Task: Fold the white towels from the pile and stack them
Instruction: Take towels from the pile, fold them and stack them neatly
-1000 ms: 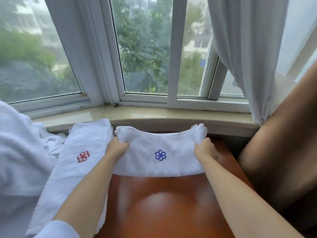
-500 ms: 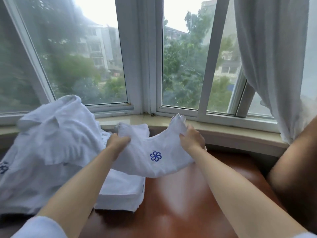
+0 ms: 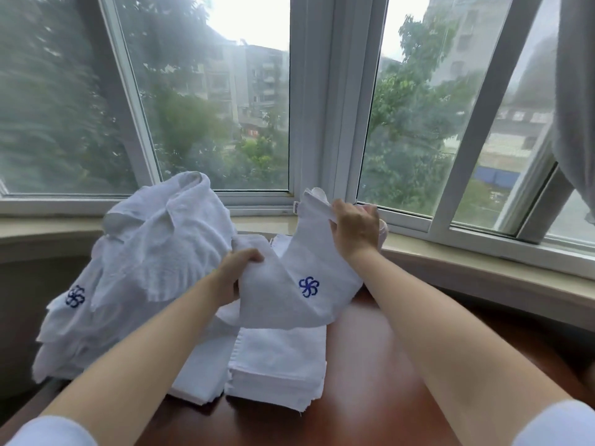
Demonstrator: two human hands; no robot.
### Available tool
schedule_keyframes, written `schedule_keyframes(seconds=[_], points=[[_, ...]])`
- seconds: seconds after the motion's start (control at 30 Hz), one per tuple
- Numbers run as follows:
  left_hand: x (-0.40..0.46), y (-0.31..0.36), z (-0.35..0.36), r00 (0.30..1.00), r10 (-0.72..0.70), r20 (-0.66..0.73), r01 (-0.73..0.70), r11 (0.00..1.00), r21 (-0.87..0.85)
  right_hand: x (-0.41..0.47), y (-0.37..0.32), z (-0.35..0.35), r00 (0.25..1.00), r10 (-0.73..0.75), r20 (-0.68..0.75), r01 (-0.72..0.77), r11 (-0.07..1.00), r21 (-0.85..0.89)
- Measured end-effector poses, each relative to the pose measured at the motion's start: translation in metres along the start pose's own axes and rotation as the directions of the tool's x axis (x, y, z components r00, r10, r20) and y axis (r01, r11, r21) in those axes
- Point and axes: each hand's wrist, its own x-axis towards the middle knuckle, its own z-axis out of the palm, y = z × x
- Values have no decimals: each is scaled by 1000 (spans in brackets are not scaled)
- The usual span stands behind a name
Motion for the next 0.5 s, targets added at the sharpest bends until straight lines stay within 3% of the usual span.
schedule_keyframes(seconds=[0.23,0.43,0.5], points=[[44,15,-22,952,-57,302,79,995,-63,44,-25,38,999,-40,19,40,998,-37],[77,13,-37,794,-177,582,184,982,47,74,-36,77,995,-67,74,71,996,-61],[88,14,-42,758,-248,603,236,966,100,88,-41,91,989,-88,118,94,994,-46]])
